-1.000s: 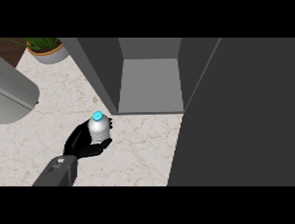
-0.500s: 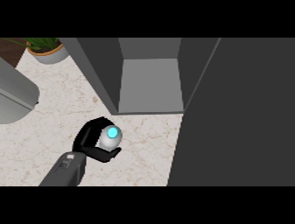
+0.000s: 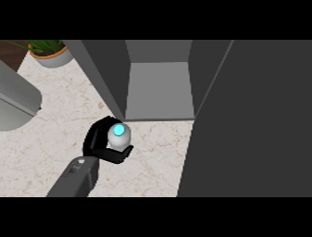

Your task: Pick up the bottled water, place it into the cabinet and close the cabinet

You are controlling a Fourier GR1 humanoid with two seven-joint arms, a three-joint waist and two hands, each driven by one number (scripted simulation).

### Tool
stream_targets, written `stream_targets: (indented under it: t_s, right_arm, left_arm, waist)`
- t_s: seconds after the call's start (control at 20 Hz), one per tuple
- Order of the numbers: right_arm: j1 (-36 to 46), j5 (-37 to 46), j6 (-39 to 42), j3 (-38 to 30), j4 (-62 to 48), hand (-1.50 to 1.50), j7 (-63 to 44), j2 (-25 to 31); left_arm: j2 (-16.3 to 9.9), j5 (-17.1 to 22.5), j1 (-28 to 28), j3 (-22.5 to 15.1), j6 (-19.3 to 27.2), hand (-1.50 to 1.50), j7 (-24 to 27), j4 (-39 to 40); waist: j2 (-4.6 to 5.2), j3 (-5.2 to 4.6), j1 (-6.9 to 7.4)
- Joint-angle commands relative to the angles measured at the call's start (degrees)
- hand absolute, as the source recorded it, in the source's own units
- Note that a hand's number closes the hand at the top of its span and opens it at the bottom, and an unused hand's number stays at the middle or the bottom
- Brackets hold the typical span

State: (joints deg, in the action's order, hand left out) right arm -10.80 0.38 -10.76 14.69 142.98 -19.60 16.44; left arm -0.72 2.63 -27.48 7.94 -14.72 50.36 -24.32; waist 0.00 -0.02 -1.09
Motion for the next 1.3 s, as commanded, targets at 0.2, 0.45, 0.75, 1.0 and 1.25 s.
stream_targets:
  t_s: [0.2, 0.45, 0.75, 1.0, 1.25]
  right_arm:
    - [-5.4, -14.1, 6.3, -14.0, 3.9, -1.50, 2.4, 1.2]
    - [-7.4, -15.5, 8.6, -16.8, 6.0, -1.50, 2.3, 0.7]
    - [-2.4, -16.5, 10.2, -19.8, -3.2, -1.50, 5.0, -0.7]
    - [-3.0, -19.1, 12.6, -22.5, -3.9, -1.50, 5.9, -1.1]
    - [-4.4, -19.9, 14.7, -23.2, -4.2, -1.50, 6.5, -1.6]
  left_arm:
    - [0.7, 8.4, -2.4, -3.3, -0.4, 1.50, -2.8, -4.1]
    - [0.7, 17.3, -6.1, -9.5, 3.5, 1.50, -7.4, -5.3]
    - [0.6, 24.0, -8.3, -16.6, 9.4, 1.50, -11.0, -9.4]
    - [0.6, 26.5, -9.9, -19.2, 14.1, 1.50, -12.7, -10.9]
    - [0.5, 28.9, -10.6, -21.6, 18.2, 1.50, -13.6, -13.9]
  waist:
    - [-0.21, 0.09, 0.23]
    - [-0.45, 0.09, -1.32]
    - [-0.37, 0.13, -1.02]
    - [-0.28, 0.14, -2.76]
    - [-0.72, 0.18, -4.46]
